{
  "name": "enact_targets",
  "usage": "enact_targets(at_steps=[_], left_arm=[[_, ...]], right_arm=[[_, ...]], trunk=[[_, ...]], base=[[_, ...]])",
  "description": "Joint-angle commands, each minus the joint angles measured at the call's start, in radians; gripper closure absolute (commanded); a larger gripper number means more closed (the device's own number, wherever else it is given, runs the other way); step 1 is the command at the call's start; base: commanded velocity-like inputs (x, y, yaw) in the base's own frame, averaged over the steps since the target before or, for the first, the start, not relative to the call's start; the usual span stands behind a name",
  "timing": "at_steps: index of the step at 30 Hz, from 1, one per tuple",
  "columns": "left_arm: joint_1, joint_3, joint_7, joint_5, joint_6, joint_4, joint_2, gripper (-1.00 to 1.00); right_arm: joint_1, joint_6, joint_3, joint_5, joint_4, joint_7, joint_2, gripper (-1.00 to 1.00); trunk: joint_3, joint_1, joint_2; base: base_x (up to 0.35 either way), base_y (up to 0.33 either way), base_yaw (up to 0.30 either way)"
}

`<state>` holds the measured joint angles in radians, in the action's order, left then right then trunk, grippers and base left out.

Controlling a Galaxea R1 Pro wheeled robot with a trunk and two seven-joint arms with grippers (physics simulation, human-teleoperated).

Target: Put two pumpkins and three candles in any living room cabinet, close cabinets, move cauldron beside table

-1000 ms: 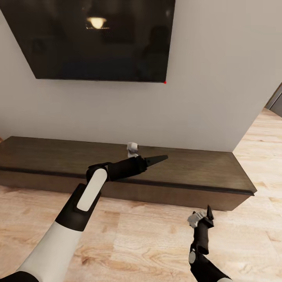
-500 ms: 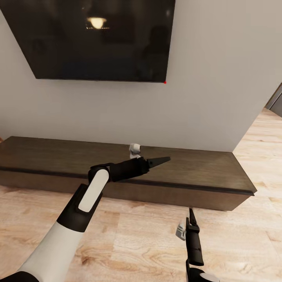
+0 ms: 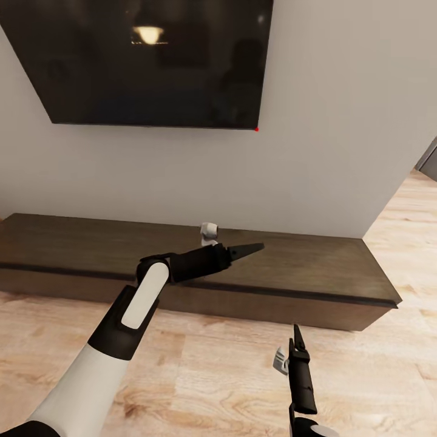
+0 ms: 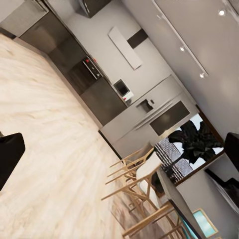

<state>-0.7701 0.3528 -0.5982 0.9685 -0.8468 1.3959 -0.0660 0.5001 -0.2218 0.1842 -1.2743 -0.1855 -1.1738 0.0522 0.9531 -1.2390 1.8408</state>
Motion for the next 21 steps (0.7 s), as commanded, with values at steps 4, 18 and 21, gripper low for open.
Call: enact_targets(at_steps=[4, 18, 21], left_arm=[[0.0, 0.0, 0.0, 0.0, 0.0, 0.0, 0.0, -1.0], [0.003, 0.03, 0.0, 0.001, 0.063, 0.0, 0.0, -1.0], [0.003, 0.037, 0.0, 0.001, 0.066, 0.0, 0.0, -1.0]], right_arm=[[0.0, -0.002, 0.0, 0.007, 0.006, 0.002, -0.001, -1.0], [0.0, 0.001, 0.0, 0.002, 0.008, 0.005, 0.0, -1.0], [0.0, 0.001, 0.0, 0.004, 0.008, 0.005, 0.0, -1.0]], trunk=[[0.0, 0.0, 0.0], [0.025, -0.031, 0.056], [0.034, -0.042, 0.077]], base=[[0.259, 0.0, 0.0], [0.016, 0.0, 0.0], [0.0, 0.0, 0.0]])
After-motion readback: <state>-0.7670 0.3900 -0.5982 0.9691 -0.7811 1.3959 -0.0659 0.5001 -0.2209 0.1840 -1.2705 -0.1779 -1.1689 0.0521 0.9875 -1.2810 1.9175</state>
